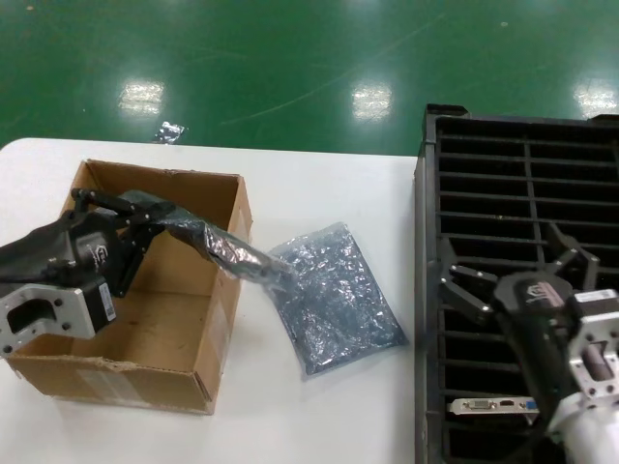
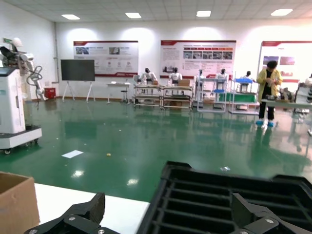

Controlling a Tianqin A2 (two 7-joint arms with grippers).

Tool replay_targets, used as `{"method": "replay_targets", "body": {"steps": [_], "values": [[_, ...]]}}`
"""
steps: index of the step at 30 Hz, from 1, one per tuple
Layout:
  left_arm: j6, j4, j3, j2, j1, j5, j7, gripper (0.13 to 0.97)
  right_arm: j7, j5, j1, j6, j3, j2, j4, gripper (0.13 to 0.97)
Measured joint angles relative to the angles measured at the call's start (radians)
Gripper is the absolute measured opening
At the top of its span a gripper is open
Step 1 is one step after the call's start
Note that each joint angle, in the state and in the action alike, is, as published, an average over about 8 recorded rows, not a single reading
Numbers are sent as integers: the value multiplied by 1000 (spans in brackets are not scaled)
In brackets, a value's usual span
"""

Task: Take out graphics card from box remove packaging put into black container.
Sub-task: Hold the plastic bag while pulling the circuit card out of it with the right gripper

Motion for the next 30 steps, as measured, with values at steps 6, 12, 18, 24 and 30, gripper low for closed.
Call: {"method": "replay_targets", "body": {"steps": [6,12,18,24,30], "values": [[0,0,0,0,0,0,0,139,-55,10,30,45,-45,-26,-13,865],[0,0,0,0,0,0,0,139,-133,70,48,98,-122,-13,-10,769],[0,0,0,0,0,0,0,139,-214,125,53,150,-194,-8,6,648],[0,0,0,0,0,0,0,139,-269,106,35,181,-224,-46,12,523],[0,0,0,0,0,0,0,139,-290,29,6,175,-236,-106,-6,366]]}}
